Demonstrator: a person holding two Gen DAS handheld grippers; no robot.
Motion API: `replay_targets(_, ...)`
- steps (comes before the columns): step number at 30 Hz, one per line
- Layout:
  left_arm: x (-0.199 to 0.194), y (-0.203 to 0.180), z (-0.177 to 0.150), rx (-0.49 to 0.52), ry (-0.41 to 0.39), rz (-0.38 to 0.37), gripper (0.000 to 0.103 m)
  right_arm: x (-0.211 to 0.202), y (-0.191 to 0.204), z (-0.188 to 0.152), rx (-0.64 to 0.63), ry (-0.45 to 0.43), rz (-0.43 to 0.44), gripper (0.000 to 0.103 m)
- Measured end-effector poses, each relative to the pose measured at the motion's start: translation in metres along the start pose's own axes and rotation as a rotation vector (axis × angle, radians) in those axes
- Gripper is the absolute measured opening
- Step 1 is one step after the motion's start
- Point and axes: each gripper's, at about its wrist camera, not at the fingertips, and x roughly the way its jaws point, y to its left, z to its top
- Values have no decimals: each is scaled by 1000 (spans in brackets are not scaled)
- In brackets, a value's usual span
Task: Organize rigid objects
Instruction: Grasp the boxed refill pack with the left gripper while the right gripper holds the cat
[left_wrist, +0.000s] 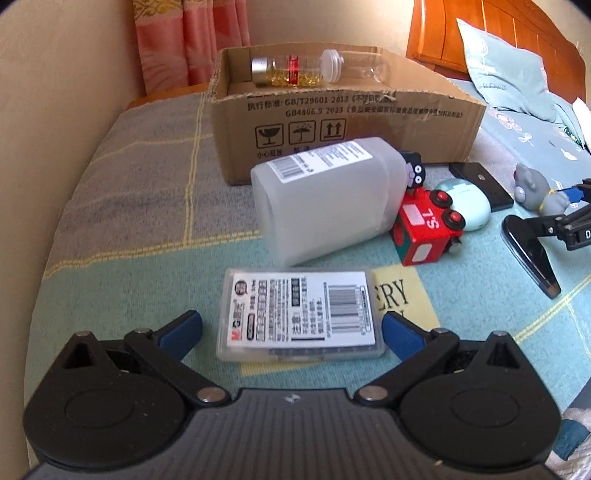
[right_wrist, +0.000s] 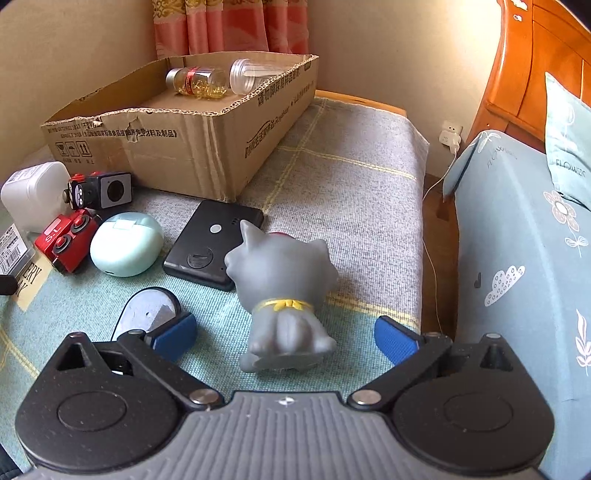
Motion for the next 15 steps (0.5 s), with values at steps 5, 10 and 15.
replay_targets(5,3,-2,2,-12,-10,10,102,-2,0,-4,1,-23,-1,103)
replay_targets(10,4,-7,2,-7,-14,6,102,-2,0,-4,5,-26,-5,103)
replay_targets(15,3,-8,5,-14,-12,7,95,-3,0,-6,2,-38,-4,103)
